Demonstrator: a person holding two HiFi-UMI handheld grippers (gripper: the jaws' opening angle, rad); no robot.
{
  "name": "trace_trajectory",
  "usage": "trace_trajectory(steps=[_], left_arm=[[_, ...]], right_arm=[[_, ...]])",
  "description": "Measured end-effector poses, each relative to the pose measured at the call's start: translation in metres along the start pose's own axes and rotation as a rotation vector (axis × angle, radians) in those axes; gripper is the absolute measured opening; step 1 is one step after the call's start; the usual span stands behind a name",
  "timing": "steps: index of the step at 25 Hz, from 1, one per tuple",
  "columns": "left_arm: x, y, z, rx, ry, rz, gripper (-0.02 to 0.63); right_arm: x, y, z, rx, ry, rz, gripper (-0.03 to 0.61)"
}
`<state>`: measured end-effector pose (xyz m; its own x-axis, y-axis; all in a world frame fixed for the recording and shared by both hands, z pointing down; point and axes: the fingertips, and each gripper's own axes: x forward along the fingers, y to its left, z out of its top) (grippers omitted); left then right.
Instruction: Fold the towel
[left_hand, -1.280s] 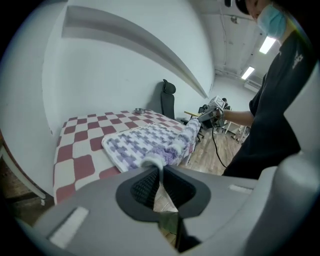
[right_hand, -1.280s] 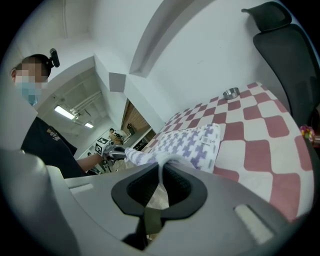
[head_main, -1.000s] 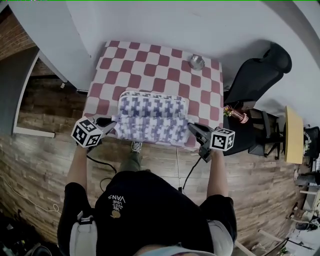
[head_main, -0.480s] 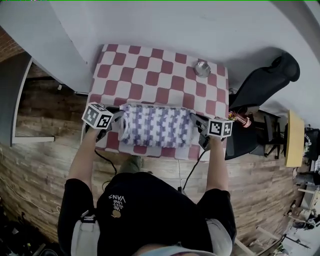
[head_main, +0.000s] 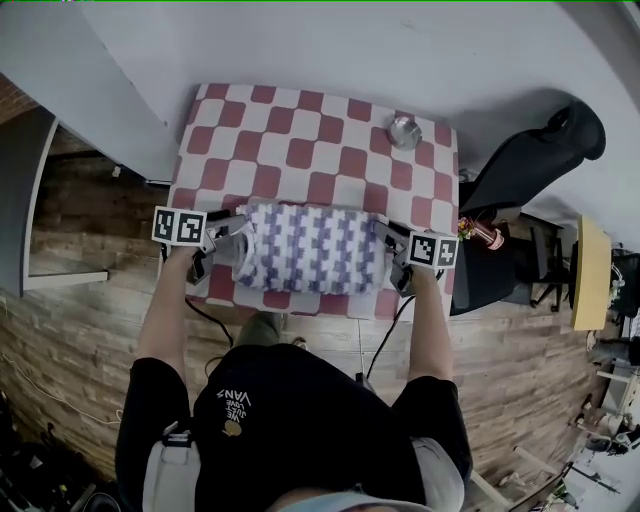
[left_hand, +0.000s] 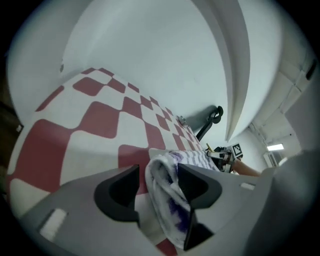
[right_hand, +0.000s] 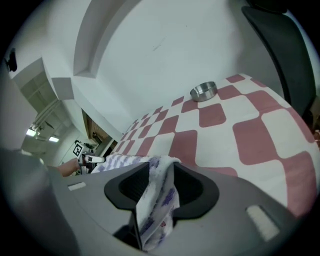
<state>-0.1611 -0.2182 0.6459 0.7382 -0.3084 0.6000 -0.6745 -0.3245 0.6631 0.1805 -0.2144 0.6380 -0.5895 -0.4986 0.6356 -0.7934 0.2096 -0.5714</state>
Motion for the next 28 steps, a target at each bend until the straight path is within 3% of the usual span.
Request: trace_trajectory(steps=[2,5,8,11,14,17,21,25,28], left_arm=[[-0.016,0.006,0.001,-0.003,-0.038,0.028,0.218],[-0.040,0.001,0.003,0.075,-0.097,0.093,0.218],[-0.062,-0.009,0.005,0.235,-0.174,0.243,0.218],[-0.070,-0.035,0.000,0.464,-0.241,0.375,0.218],[-0.061,-0.069,-0.013,0.653,-0.272,0.405,0.218],[-0.042,-0.096,-0.029,0.775,-0.242,0.380,0.218],[-0.017,-0.090,-0.061,0.794,-0.134,0.389,0.218],[-0.014,-0.059,-0.087,0.712,-0.052,0.435,0.218],[-0.014,-0.041,-0.099,0.619,-0.043,0.430,0.218]], right_arm=[[-0.009,0.002,0.005,0.026,-0.055,0.018,0.227],[-0.031,0.003,0.011,0.074,-0.137,0.031,0.245],[-0.050,0.006,-0.001,0.133,-0.199,0.038,0.250],[-0.060,0.011,-0.026,0.180,-0.235,0.036,0.275],[-0.064,0.010,-0.051,0.223,-0.251,0.010,0.299],[-0.064,0.006,-0.073,0.289,-0.263,-0.032,0.310],[-0.058,0.010,-0.092,0.345,-0.245,-0.014,0.313],[-0.050,0.014,-0.106,0.374,-0.196,0.001,0.313],[-0.048,0.012,-0.107,0.387,-0.182,-0.004,0.313]])
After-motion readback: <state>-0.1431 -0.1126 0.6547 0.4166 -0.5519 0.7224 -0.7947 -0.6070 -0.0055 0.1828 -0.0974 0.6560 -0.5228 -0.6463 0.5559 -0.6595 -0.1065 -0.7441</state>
